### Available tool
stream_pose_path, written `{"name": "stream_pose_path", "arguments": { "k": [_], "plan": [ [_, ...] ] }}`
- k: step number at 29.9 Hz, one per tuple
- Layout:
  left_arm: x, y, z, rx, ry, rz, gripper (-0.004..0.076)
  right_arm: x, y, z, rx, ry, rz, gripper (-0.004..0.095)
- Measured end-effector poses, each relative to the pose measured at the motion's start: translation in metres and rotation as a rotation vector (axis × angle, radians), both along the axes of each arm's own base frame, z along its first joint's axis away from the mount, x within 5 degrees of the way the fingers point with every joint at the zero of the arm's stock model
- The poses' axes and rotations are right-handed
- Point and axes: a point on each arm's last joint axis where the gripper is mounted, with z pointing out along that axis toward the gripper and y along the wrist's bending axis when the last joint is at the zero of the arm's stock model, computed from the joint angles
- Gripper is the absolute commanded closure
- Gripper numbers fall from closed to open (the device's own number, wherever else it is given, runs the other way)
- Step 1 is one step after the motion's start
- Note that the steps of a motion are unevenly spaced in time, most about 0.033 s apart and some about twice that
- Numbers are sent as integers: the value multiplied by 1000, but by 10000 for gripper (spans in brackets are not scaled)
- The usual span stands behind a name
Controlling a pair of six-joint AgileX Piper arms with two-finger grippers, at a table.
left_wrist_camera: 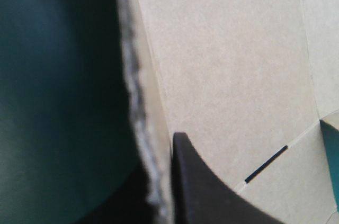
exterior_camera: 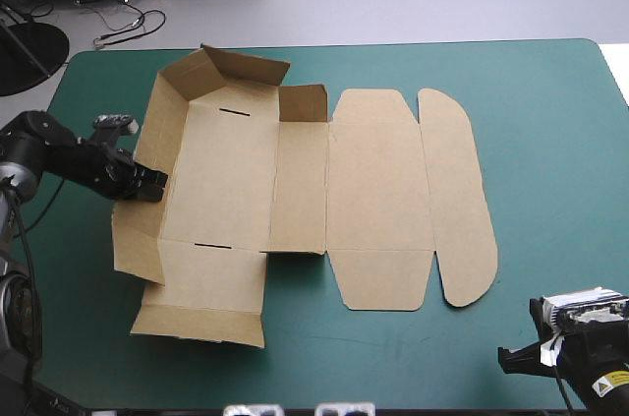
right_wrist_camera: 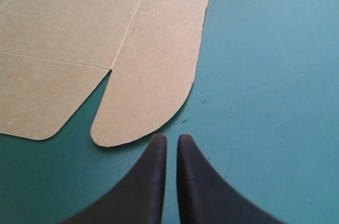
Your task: Fold the box
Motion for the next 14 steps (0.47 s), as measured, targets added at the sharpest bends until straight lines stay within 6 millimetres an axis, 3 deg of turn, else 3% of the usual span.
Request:
{"name": "stream_pose_path", "arguments": {
  "k": [6, 9, 14],
  "plan": [
    [12, -45, 59, 300, -190, -249, 733, 0, 0, 0, -3, 0, 2, 843],
    [12, -67, 74, 395, -258, -378, 733, 0, 0, 0, -3, 0, 2, 843],
    [13, -102, 82, 456, -394, -552, 734, 0, 0, 0, -3, 0, 2, 843]
  ]
}}
